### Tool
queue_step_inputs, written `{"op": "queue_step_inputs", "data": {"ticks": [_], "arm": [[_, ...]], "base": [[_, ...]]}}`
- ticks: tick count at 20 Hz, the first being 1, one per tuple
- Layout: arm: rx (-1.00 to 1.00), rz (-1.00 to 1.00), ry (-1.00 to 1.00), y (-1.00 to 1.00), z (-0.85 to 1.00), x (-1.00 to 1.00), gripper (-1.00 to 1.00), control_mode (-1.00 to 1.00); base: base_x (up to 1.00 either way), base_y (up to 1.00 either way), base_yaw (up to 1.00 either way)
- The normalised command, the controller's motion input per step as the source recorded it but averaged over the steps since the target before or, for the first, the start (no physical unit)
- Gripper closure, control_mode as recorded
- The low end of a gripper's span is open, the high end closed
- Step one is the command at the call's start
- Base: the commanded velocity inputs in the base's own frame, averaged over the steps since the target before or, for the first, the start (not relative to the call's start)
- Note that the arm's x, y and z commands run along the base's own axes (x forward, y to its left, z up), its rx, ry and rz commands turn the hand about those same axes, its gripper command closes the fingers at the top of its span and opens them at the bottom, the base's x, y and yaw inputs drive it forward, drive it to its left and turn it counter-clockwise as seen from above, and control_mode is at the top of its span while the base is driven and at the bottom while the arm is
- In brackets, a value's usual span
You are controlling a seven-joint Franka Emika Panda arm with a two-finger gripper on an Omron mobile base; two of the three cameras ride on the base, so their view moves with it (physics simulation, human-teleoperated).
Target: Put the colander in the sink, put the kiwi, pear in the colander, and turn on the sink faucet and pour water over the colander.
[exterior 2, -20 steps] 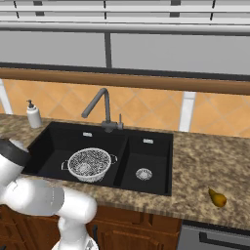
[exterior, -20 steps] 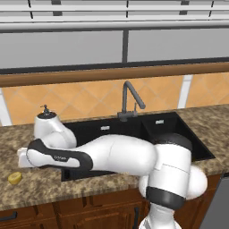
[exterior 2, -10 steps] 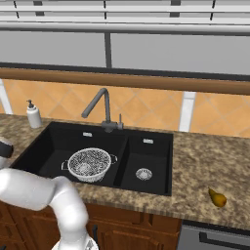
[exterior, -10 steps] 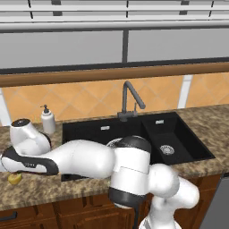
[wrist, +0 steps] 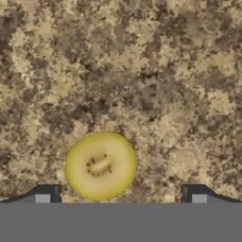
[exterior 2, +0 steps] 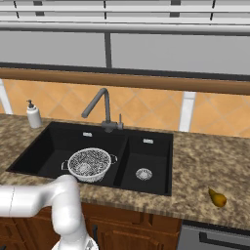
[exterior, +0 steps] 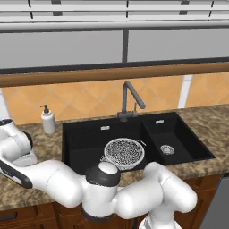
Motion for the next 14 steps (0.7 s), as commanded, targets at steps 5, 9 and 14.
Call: {"op": "queue_step_inputs", "data": {"ticks": [5, 9, 14], "arm": [[0.00, 0.03, 0.00, 0.07, -0.46, 0.00, -1.00, -1.00], [0.00, 0.01, 0.00, 0.00, -0.43, 0.00, -1.00, -1.00], [0.00, 0.00, 0.00, 0.10, -0.37, 0.00, -1.00, -1.00]], "base": [[0.00, 0.00, 0.00], [0.00, 0.00, 0.00], [0.00, 0.00, 0.00]]}}
